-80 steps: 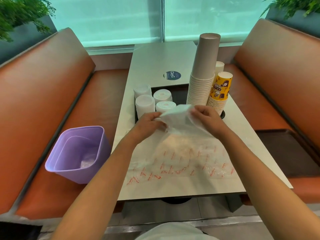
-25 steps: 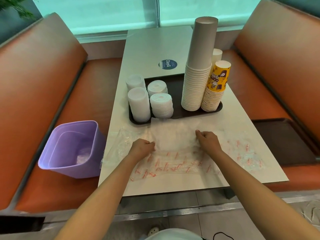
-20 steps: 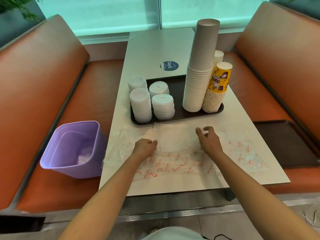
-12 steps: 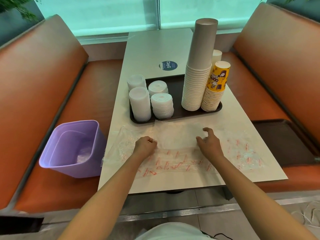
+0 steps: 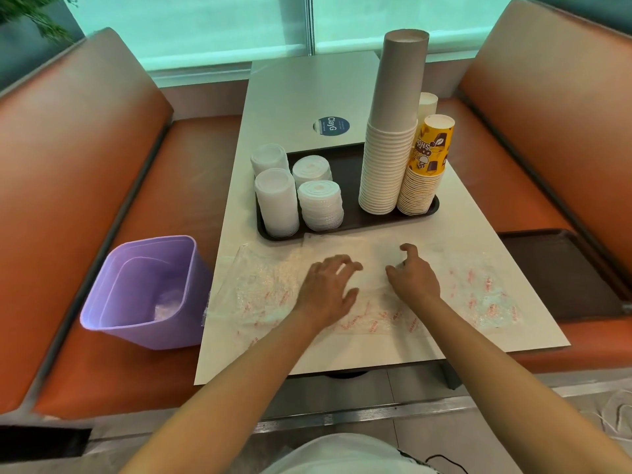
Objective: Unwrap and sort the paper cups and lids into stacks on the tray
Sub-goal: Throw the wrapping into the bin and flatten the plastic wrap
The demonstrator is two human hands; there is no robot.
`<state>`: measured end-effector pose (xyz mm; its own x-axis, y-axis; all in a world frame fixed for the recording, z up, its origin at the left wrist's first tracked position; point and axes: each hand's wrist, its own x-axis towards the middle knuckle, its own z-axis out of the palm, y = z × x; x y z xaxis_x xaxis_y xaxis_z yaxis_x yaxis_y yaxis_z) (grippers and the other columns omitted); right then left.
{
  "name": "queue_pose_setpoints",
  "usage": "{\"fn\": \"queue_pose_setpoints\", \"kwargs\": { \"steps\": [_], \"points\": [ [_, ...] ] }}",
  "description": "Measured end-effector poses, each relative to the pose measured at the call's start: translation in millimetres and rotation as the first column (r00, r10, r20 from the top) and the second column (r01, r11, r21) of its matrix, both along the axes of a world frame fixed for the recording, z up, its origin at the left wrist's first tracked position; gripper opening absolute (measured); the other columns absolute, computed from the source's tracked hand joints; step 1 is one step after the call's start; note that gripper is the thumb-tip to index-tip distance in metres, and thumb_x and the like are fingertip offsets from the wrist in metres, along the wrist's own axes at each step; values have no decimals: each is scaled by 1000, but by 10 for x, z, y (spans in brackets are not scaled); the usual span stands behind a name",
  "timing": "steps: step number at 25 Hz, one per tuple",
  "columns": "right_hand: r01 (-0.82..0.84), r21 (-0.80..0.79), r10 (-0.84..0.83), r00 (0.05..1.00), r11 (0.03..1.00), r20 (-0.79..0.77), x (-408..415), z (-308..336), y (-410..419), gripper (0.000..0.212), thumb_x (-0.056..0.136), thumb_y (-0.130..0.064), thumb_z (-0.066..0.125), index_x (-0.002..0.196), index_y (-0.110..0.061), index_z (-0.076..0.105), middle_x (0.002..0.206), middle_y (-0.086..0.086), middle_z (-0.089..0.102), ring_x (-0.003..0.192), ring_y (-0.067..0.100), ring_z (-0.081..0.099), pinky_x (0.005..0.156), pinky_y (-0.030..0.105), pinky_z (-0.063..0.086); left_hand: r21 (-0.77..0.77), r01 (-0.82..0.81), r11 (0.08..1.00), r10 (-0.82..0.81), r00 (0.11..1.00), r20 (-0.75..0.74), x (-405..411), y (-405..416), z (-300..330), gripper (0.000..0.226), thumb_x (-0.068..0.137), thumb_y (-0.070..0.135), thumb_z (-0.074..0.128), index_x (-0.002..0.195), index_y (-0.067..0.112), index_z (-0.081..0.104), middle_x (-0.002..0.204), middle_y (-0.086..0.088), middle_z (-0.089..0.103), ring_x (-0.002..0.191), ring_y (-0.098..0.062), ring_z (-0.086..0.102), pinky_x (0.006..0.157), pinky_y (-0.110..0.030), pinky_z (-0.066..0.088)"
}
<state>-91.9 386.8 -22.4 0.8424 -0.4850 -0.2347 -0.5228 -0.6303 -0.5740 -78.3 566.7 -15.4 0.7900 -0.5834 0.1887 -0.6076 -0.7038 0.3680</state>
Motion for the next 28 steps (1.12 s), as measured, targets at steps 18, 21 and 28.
{"fn": "queue_pose_setpoints", "kwargs": {
  "steps": [18,21,28],
  "points": [
    [-180,183,138,965,966,222,-233,-31,-359,81,84,3,65,146,-33,27,149,1,30,131,19,38,103,31,41,-561,-413,717,-183,665,-724,108,-52,79,20,95,1,48,91,6,67,83,8,69,78,6,62,80,-9,44],
    [-263,382,144,939,886,312,-189,10,-239,89,74,0,76,144,-29,29,140,-10,36,126,14,39,101,23,37,-542,-477,692,-259,537,-803,126,71,80,32,91,-6,46,77,10,70,71,7,70,70,-5,64,78,-21,49],
    [-681,-122,683,674,722,280,-267,-71,-133,27,67,-8,83,91,-13,70,132,-11,46,134,1,24,106,17,31,-363,65,929,-160,958,-239,154,472,-90,25,64,8,56,85,8,71,88,10,64,84,0,55,91,-31,45]
  ]
}}
